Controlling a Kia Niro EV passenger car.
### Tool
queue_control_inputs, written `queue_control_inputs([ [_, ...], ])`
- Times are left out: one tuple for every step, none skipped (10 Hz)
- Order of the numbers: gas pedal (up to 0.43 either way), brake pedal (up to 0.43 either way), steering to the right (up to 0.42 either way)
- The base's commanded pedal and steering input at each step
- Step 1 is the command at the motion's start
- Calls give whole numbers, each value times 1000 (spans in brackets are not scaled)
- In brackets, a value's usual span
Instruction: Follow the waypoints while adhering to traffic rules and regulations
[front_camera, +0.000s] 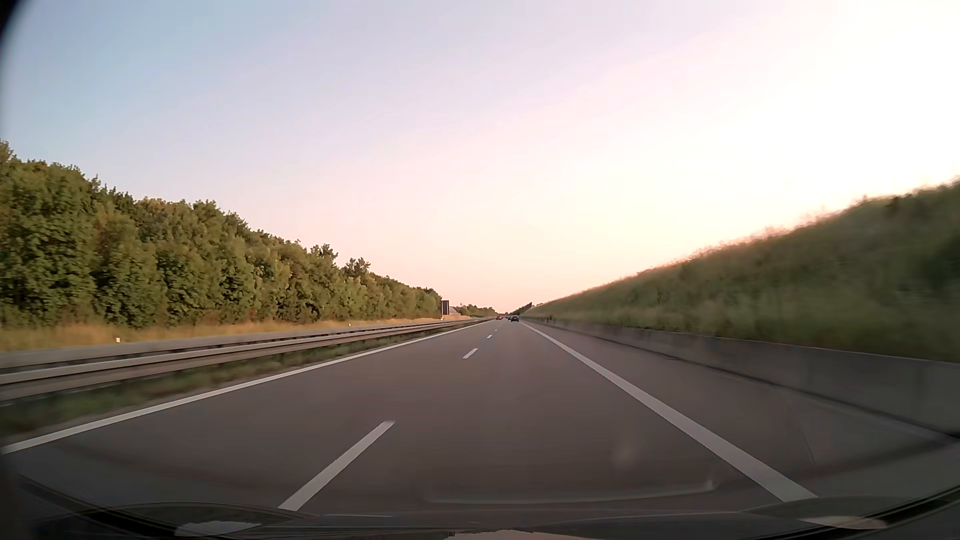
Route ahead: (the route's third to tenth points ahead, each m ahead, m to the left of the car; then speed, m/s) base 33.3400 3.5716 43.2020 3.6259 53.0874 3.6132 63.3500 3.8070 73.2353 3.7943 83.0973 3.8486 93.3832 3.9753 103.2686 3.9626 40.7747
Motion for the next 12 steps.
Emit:
queue_control_inputs([
  [228,18,-2],
  [228,18,-2],
  [228,18,-1],
  [228,18,-1],
  [228,18,-1],
  [228,18,-1],
  [228,18,-1],
  [228,18,-1],
  [228,18,-1],
  [228,18,-1],
  [228,18,-1],
  [228,18,-1],
])
